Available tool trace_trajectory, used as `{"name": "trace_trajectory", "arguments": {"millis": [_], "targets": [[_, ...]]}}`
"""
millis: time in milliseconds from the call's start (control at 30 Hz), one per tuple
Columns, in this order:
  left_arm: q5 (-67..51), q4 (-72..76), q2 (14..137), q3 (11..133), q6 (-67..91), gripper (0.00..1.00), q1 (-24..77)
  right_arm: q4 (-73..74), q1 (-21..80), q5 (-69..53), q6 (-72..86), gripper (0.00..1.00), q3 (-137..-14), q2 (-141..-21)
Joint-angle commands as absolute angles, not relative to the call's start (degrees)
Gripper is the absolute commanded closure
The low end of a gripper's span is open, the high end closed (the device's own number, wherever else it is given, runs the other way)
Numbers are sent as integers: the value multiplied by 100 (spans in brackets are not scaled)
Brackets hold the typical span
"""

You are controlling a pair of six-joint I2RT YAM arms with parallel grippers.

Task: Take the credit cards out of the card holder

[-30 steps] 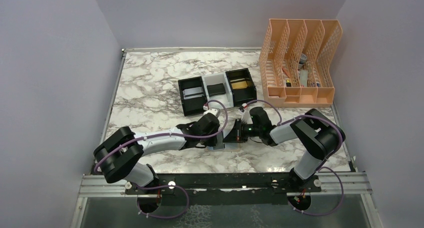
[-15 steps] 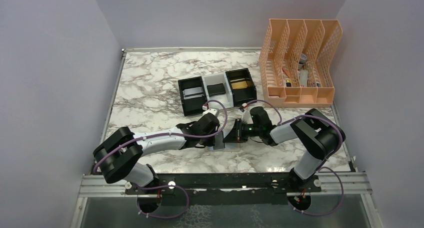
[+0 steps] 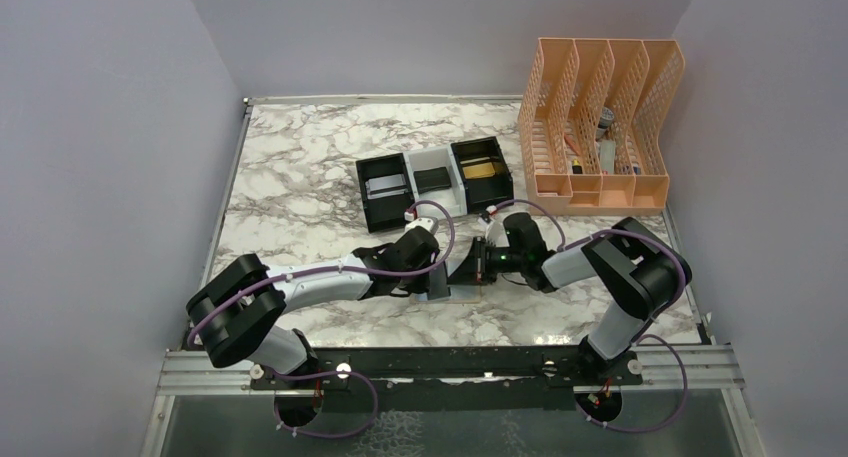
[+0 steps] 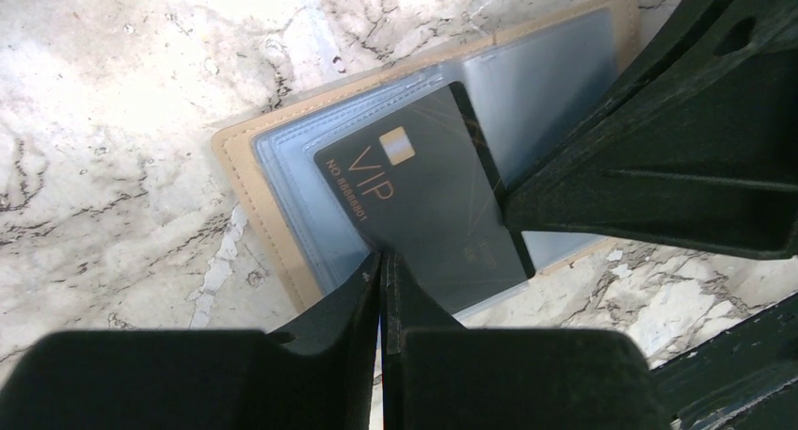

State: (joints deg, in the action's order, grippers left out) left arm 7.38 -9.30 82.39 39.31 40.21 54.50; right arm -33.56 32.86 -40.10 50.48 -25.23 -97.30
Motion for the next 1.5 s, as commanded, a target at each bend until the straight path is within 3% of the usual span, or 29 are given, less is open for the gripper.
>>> {"name": "trace_trajectory", "arguments": {"millis": [0,433,733,833,967,1100,1333,1467], "targets": [[924,-1268,8289,3833,3990,93,5478,-3584,3135,-4145,5047,99,-2413,-9633],[943,-1266,8309,3838,4008,93,5476,-3321,2892,-4240,4728,98,-2346,-9576],[923,-1270,8342,3920,3973,93,5482,-3171,2892,-4350,4475,83,-2639,-9722],[927,-1266,8353,3920,3979,93,5484,-3227,2892,-4512,4471,82,-2761,-9941],[923,-1266,8385,3907,3994,93,5484,-3432,2892,-4509,4551,86,-2691,-10018],[1003,-1273,8361,3877,4008,93,5484,-3258,2892,-4099,4555,98,-2517,-9766],[1171,-1280,8121,3858,4080,92,5484,-3165,2862,-3748,4612,99,-2098,-9398],[1152,-1162,8010,3911,4120,85,5488,-3553,2864,-3934,4806,99,-1931,-9425]]}}
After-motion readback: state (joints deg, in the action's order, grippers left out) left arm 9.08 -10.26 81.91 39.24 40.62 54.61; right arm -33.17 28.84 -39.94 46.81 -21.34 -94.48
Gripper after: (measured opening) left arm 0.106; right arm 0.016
